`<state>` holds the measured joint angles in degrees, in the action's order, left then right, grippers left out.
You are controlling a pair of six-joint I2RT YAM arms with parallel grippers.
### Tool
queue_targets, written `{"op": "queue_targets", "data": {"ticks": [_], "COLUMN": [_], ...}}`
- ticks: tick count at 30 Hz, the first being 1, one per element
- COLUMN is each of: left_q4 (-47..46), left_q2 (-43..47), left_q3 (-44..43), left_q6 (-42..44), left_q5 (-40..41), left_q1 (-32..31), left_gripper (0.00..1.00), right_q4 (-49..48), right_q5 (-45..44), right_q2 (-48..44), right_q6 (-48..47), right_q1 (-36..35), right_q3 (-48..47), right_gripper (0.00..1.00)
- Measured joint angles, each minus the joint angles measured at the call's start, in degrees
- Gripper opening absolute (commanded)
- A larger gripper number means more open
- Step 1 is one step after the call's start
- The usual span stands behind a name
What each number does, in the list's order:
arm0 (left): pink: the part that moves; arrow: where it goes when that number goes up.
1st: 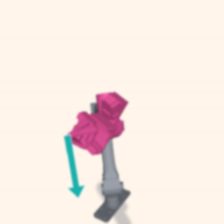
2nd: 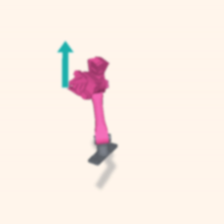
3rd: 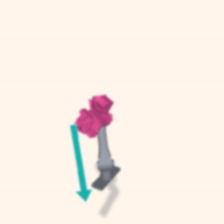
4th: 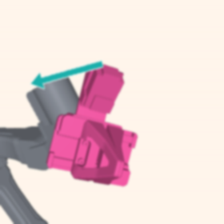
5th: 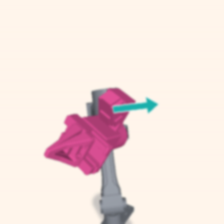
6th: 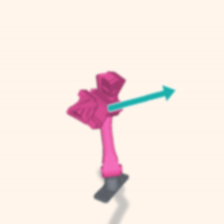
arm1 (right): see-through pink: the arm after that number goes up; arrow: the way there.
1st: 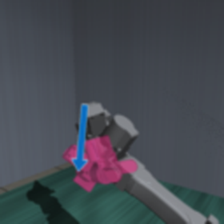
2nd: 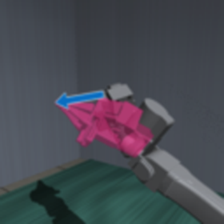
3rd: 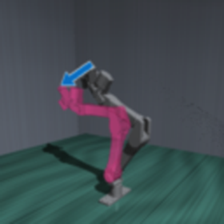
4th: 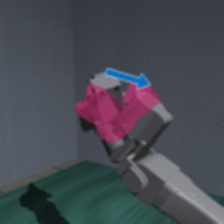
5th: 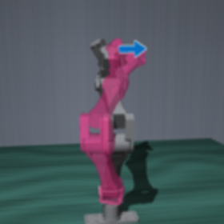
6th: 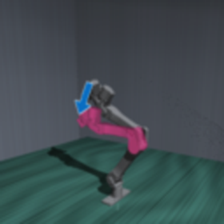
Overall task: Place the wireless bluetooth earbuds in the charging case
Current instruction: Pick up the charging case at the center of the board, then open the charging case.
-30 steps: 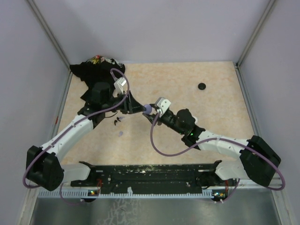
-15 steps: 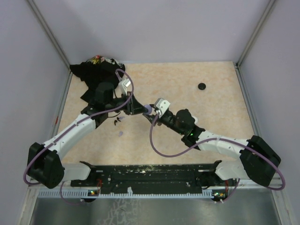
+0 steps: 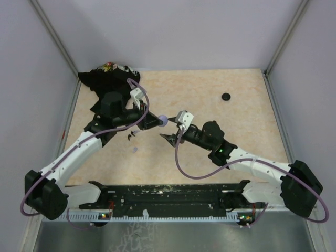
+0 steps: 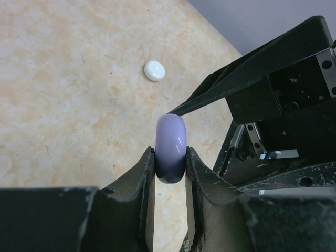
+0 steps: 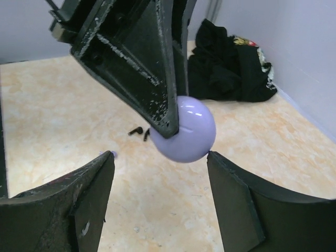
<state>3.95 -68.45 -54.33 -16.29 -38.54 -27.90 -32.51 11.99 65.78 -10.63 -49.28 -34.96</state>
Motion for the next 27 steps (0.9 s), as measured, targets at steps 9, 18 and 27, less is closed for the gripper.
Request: {"op": "queue_targets", "data": {"ticks": [9, 18, 27], "left_q4": [2.6, 5.22, 10.69], "left_q2": [3.34, 4.15, 4.09], "left_q3": [-1.44, -4.2, -5.64], "left_q6": [10.27, 20.02, 27.36], "left_q5": [-1.57, -10.86, -15.65], "left_q1": [0.02, 0.02, -1.2], "left_gripper": [0.0, 0.01, 0.0], "right_q4": [3.63, -0.44, -5.66], "right_q5": [17.84, 30.71, 36.22], "right_q2": [-3.1, -1.66, 3.06], "right_q6": [5.11, 12.52, 17.86], "right_q1": [7.96, 10.86, 11.21], "right_q3": [-0.07, -1.25, -4.66], "right_gripper": [0.72, 0.63, 0.51]}}
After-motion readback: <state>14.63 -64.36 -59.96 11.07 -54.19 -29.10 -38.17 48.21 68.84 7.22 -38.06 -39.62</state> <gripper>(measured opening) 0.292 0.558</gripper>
